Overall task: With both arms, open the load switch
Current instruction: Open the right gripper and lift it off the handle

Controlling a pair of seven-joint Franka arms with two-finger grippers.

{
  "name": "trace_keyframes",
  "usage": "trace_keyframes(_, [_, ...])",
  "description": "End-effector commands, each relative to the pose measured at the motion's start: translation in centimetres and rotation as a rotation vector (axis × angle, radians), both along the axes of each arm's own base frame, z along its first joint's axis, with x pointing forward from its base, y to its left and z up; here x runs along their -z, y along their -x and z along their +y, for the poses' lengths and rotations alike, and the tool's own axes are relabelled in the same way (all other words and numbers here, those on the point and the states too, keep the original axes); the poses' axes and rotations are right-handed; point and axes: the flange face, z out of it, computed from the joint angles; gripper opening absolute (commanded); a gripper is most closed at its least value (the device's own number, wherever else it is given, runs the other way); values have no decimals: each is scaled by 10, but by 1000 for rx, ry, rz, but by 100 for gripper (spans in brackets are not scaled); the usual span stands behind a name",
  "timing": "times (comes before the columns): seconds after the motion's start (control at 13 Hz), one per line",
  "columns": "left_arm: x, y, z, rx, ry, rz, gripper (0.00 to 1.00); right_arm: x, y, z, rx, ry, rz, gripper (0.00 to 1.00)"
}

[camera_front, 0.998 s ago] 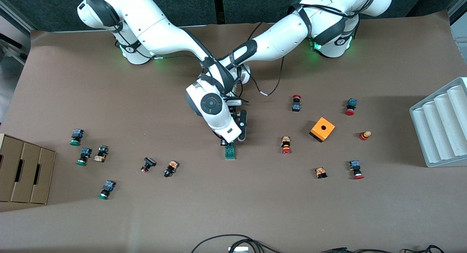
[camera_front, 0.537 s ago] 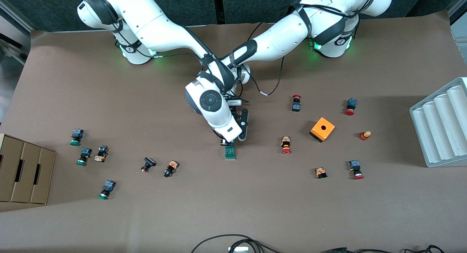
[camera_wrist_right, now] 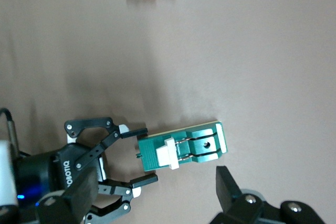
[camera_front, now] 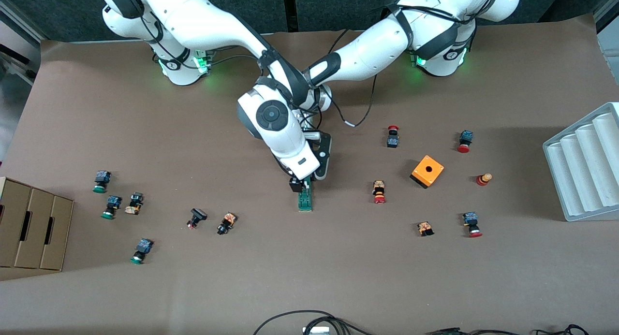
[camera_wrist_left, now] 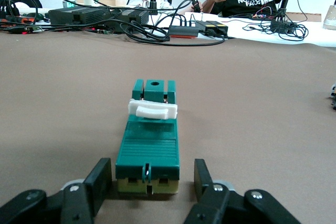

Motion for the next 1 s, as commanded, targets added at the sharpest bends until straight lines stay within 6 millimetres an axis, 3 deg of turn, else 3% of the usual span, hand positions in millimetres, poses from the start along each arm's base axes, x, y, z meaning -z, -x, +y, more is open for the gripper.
trace_keyframes(0.0, [1,0,-5,7,-7,-25,71,-46,-1,-1,100,-36,27,100])
trace_keyframes(0.23, [1,0,-5,7,-7,-25,71,-86,0,-4,249,-78,24,100])
trace_keyframes(0.38, [1,0,-5,7,-7,-25,72,-111,-4,-16,332,-106,16,100])
trace_keyframes(0.61, [0,0,-5,7,-8,-26,72,-137,-24,-56,430,-116,6,100])
trace_keyframes(0.92, [-1,-1,-5,6,-7,-25,72,-160,-74,-155,601,-120,22,100])
